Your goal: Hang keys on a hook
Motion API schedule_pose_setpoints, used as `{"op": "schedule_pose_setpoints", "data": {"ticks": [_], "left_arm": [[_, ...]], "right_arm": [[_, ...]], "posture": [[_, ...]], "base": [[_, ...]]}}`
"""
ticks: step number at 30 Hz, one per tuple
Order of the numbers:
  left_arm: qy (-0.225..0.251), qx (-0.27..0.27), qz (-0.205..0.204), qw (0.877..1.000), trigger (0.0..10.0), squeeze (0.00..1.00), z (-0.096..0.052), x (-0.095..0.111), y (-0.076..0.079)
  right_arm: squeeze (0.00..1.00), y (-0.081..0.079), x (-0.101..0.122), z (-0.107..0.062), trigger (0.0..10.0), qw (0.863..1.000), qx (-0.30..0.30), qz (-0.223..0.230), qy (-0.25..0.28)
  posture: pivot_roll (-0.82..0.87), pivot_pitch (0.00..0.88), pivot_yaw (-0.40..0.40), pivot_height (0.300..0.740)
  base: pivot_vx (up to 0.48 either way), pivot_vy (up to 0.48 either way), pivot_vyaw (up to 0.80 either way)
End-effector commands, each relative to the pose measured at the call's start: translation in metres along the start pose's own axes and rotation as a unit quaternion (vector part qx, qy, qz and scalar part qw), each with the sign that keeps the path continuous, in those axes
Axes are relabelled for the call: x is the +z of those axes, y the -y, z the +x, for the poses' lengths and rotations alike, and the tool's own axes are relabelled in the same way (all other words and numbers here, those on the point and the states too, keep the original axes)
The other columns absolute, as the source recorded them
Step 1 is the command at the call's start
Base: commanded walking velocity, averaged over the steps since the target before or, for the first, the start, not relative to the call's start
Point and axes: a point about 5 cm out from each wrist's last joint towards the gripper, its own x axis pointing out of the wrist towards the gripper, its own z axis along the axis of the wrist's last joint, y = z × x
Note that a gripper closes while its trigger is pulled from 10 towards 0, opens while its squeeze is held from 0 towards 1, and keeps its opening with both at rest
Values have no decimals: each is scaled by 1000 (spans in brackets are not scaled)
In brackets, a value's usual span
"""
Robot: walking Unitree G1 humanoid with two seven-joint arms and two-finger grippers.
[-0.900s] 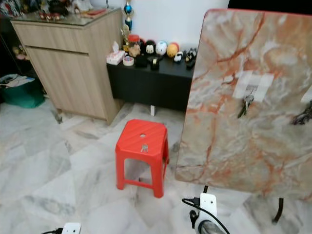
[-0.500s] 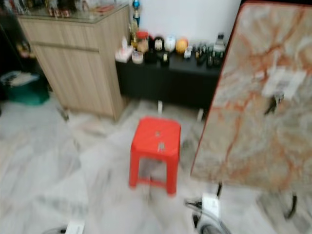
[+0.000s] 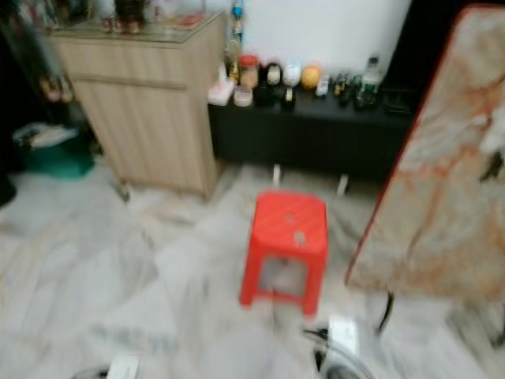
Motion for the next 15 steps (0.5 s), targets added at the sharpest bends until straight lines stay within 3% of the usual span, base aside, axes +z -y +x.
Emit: {"op": "schedule_pose_setpoints", "data": {"ticks": [1, 7, 12, 15], "left_arm": [[2, -13, 13, 1000, 10000, 0, 1, 2, 10], [11, -27, 56, 998, 10000, 0, 1, 6, 11], [10, -27, 62, 998, 10000, 0, 1, 6, 11], [70, -36, 50, 996, 10000, 0, 4, 37, 12]], "right_arm": [[0, 15, -1, -1, 10000, 1000, -20, -2, -2], [0, 15, -1, -1, 10000, 1000, -20, -8, -2], [0, 16, -1, -1, 10000, 1000, -20, -10, -2], [0, 15, 0, -1, 10000, 1000, -17, -13, 0]], "posture": [[10, 0, -22, 740], [9, 0, -25, 740], [11, 0, -25, 740], [16, 0, -24, 740]], "base": [[0, 0, 0], [0, 0, 0], [0, 0, 0], [0, 0, 0]]}}
